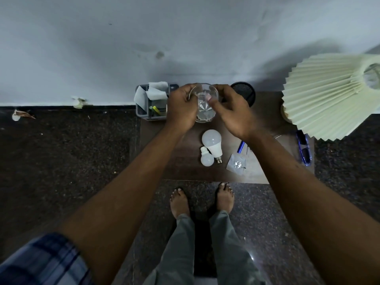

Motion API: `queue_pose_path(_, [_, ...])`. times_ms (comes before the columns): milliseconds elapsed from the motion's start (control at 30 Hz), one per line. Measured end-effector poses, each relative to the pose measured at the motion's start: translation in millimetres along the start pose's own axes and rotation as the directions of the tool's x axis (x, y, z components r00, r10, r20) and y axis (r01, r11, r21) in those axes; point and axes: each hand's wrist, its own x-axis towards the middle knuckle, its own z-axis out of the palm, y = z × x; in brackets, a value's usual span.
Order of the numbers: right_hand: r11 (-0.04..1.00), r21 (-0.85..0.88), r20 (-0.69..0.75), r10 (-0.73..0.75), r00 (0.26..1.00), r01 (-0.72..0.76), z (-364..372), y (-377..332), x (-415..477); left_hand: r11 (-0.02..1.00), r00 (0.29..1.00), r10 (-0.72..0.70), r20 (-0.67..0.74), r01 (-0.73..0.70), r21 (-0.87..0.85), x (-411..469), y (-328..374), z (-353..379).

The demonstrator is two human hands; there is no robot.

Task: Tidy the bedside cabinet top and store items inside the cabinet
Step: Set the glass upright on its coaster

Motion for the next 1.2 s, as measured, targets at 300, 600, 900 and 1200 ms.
queue_pose_path(300, [0.946,-0.324,-0.031,-0.014,0.999,0.004,6.9,8.9,26.3,0.987,0.991,-0.124,0.048,0.128,-0.095,6.1,-7.1,7.0])
queue_pose_path(600, [0.961,-0.275,-0.047,0.029,0.998,-0.041,15.5,21.0,33.5,0.955,0.961,-0.233,0.151,0.255,-0.153,19.4,-19.1,6.0])
queue_pose_path(900, [0.963,-0.263,-0.044,0.055,0.997,-0.065,24.8,28.8,39.0,0.957,0.963,-0.237,0.127,0.254,-0.140,22.3,-28.8,8.2])
queue_pose_path(1200, [0.966,-0.248,-0.071,0.062,0.996,-0.078,32.0,29.9,43.0,0.970,0.971,-0.223,0.082,0.230,-0.083,27.5,-32.5,8.6])
